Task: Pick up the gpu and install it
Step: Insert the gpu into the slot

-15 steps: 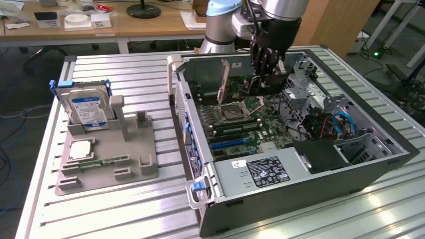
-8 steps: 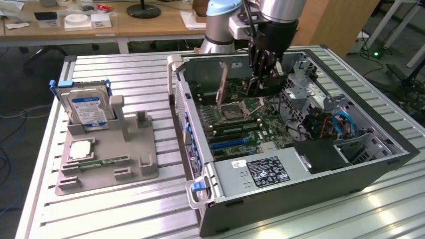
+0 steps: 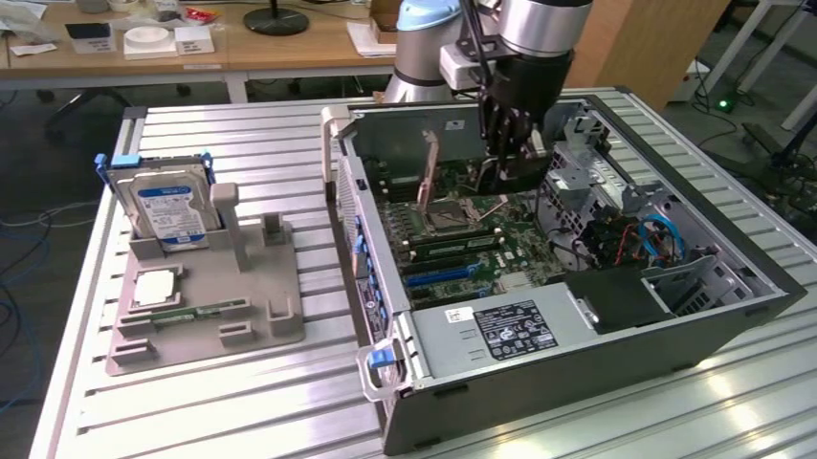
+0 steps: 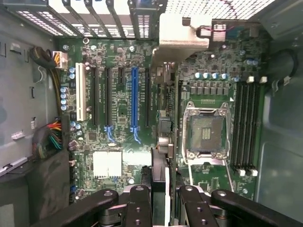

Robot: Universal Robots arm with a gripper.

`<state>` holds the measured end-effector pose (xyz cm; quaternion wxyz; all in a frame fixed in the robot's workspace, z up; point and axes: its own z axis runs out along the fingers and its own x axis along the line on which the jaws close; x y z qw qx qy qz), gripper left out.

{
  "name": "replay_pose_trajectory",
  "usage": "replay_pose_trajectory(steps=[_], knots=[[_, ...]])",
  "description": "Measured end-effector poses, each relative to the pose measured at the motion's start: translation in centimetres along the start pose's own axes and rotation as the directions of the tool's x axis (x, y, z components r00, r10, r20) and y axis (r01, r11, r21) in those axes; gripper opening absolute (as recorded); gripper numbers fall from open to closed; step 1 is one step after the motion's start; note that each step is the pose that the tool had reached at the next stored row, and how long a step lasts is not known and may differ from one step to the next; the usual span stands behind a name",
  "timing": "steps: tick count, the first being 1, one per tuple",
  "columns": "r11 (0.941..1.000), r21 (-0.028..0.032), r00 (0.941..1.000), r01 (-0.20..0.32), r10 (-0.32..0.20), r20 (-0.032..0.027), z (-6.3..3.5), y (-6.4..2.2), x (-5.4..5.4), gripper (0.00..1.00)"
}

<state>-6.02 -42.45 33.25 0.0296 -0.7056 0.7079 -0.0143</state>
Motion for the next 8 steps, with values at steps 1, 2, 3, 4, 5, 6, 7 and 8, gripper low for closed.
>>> replay_pose_trajectory(steps=[1,2,3,4,5,6,7,8], knots=[[1.0000,0.0007,1.0000,0.000,0.000,0.0003,0.18,0.01,0.05,0.27],[1.0000,0.0010,1.0000,0.000,0.000,0.0002,0.34,0.02,0.12,0.27],[1.0000,0.0009,1.0000,0.000,0.000,0.0001,0.44,0.03,0.16,0.27],[1.0000,0.0010,1.0000,0.000,0.000,0.0002,0.54,0.04,0.17,0.27],[1.0000,0.0011,1.0000,0.000,0.000,0.0006,0.66,0.04,0.17,0.27],[1.0000,0.0012,1.0000,0.000,0.000,0.0011,0.77,0.05,0.18,0.27],[1.0000,0.0012,1.0000,0.000,0.000,0.0009,0.80,0.05,0.18,0.27],[1.0000,0.0020,1.0000,0.000,0.000,0.0010,0.84,0.05,0.18,0.27]])
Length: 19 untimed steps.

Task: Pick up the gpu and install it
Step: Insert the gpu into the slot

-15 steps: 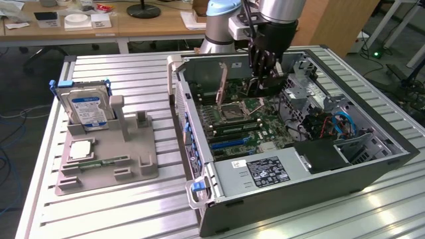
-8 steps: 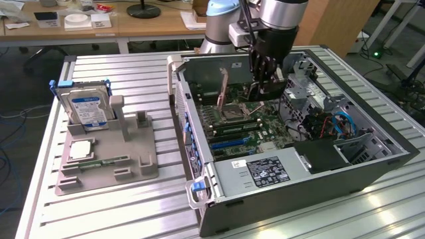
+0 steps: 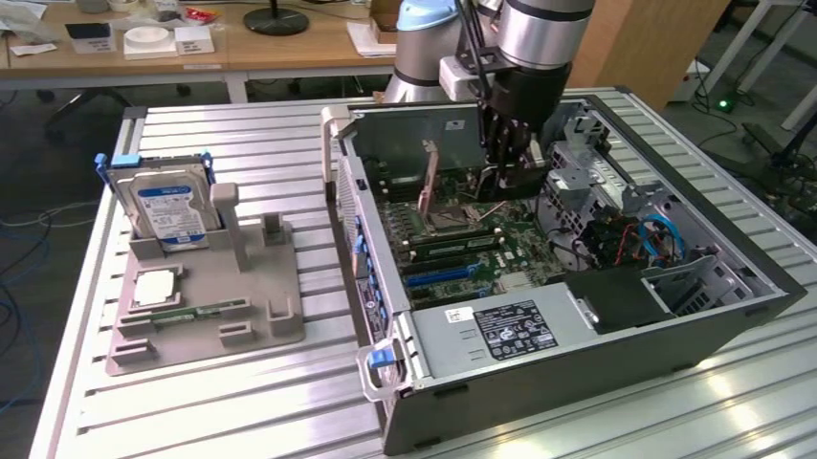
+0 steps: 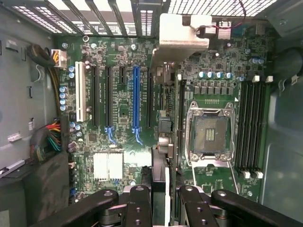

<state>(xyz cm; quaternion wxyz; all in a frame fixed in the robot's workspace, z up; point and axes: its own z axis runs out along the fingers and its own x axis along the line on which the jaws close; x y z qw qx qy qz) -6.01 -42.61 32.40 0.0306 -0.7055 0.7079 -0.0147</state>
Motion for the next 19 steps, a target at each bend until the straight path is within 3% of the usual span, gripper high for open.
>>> replay_pose_trajectory(steps=[7,12,19], knots=[[0.9995,0.0026,0.9995,-0.032,0.032,-0.0020,0.37,0.22,0.0,0.27],[0.9994,0.0028,0.9994,-0.035,0.035,-0.0021,0.50,0.39,1.1,0.27],[0.9994,0.0026,0.9994,-0.035,0.035,-0.0024,1.08,1.65,1.5,0.27]])
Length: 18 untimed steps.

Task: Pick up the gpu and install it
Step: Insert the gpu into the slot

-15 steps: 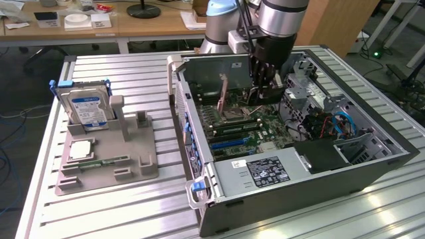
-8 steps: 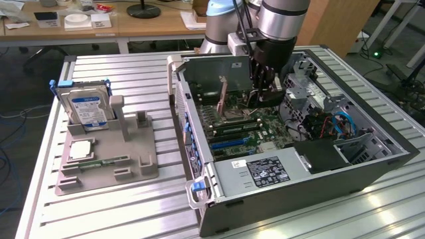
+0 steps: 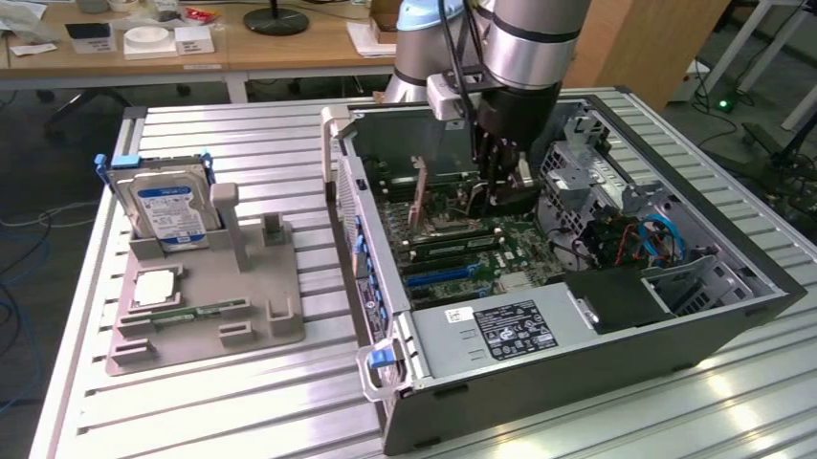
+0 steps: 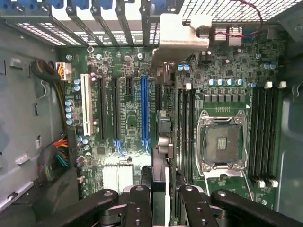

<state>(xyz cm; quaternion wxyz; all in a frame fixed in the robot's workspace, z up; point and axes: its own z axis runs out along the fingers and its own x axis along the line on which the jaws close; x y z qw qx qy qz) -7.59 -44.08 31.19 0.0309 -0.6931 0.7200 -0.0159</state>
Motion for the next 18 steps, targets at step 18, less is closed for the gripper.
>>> replay_pose_trajectory(steps=[18], knots=[[0.9998,-0.0030,0.9998,0.018,-0.018,0.0013,2.22,2.02,1.3,0.27]])
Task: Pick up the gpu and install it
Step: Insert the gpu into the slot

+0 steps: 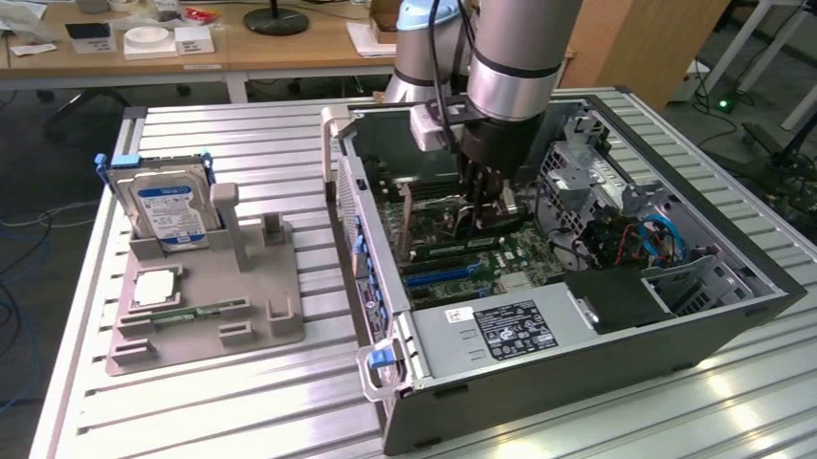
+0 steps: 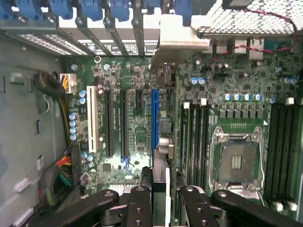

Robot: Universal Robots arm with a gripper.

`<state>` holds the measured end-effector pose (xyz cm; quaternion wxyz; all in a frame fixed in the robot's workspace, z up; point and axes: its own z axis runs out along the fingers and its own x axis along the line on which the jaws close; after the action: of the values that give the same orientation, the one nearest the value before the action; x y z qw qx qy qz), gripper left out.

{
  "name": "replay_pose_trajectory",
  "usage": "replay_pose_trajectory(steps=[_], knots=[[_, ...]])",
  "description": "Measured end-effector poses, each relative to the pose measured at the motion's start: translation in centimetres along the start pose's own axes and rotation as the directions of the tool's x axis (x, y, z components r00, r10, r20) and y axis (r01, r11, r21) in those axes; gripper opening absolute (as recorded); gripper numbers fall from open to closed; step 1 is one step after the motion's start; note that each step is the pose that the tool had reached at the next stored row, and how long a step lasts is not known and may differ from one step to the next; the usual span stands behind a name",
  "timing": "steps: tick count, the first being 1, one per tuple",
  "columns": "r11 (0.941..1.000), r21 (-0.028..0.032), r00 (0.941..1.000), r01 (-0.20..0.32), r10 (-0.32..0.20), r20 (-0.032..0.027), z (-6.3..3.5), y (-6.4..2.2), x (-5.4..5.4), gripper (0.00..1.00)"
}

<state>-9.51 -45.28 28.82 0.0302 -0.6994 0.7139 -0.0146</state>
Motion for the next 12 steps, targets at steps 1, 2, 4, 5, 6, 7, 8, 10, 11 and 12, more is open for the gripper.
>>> replay_pose_trajectory(steps=[1,2,4,5,6,7,8,10,11,12], knots=[[1.0000,-0.0002,1.0000,0.000,0.000,0.0000,0.12,0.18,0.0,0.27],[1.0000,-0.0003,1.0000,0.001,-0.001,-0.0001,0.25,0.27,0.0,0.27],[1.0000,-0.0004,1.0000,0.002,-0.002,0.0001,0.59,0.36,0.0,0.27],[1.0000,-0.0006,1.0000,0.003,-0.003,0.0001,0.77,0.38,0.0,0.27],[1.0000,-0.0009,1.0000,0.003,-0.003,0.0002,0.95,0.40,0.0,0.27],[1.0000,-0.0009,1.0000,0.003,-0.003,0.0001,1.13,0.44,0.0,0.27],[1.0000,-0.0010,1.0000,0.003,-0.003,0.0002,1.31,0.48,0.0,0.27],[1.0000,-0.0009,1.0000,0.003,-0.003,0.0002,1.53,0.62,0.0,0.27],[1.0000,-0.0010,1.0000,0.003,-0.003,0.0001,1.57,0.71,0.0,0.27],[1.0000,-0.0012,1.0000,0.003,-0.003,-0.0001,1.59,0.81,0.1,0.27]])
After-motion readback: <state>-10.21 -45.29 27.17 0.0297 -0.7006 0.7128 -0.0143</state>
